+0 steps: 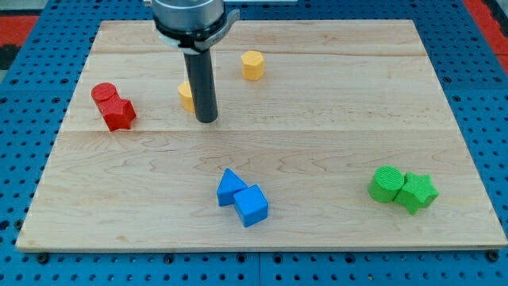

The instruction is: Move the yellow heart towards the up

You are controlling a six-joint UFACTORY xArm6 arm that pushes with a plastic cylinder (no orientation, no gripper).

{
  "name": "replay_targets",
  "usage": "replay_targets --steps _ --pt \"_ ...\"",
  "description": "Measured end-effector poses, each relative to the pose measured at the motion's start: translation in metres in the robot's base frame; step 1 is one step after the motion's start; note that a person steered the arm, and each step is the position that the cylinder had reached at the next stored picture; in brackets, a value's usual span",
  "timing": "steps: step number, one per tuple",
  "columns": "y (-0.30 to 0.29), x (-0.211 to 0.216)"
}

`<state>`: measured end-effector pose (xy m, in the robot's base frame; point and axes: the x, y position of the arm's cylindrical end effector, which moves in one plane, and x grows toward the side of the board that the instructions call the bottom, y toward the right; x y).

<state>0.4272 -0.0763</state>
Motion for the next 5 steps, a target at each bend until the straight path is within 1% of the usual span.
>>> replay_targets --steps 1,2,5 --pt "-0.013 0.003" --pt "-0.013 0.001" --pt "-0.013 -0.060"
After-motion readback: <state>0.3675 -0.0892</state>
